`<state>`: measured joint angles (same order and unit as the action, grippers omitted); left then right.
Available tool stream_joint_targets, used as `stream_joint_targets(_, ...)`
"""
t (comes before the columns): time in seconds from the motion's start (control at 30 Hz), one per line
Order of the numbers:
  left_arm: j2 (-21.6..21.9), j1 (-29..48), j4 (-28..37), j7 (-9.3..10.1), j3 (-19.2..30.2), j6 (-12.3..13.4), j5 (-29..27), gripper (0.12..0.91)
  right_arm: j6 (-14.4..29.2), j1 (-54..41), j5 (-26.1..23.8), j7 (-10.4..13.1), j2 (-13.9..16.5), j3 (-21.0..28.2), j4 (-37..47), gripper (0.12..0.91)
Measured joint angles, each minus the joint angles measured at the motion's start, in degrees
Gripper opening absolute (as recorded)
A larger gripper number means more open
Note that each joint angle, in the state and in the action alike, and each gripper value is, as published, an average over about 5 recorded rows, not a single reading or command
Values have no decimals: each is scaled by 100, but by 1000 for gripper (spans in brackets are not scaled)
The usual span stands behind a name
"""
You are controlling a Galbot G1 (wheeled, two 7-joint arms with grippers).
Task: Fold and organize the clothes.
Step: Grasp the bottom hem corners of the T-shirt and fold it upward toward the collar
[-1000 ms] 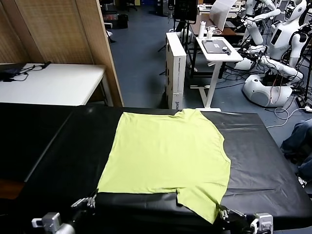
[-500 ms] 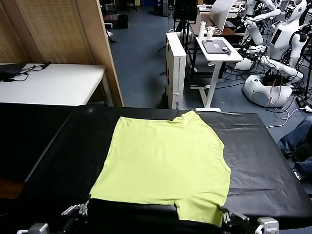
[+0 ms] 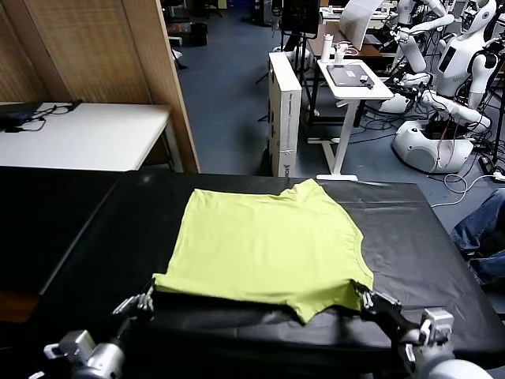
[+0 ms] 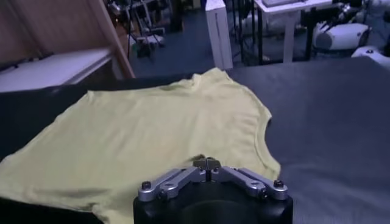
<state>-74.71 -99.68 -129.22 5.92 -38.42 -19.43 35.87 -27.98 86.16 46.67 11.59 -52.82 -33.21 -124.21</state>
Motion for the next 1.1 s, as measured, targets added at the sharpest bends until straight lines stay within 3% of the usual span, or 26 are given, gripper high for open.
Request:
stream_joint_targets(0.23, -184, 518, 292, -42, 188, 20, -314, 145, -124, -962, -164, 35, 20, 661, 666, 139)
stream_joint_targets(0.47, -72, 938, 652, -20, 394, 27, -417, 145, -129, -1526, -238, 59, -28, 1130, 1098, 139)
stream_joint_targets(1.1, 914, 1970, 1563, -5, 814, 3, -140, 145, -157, -2057, -319, 86, -138, 1423, 1587, 139)
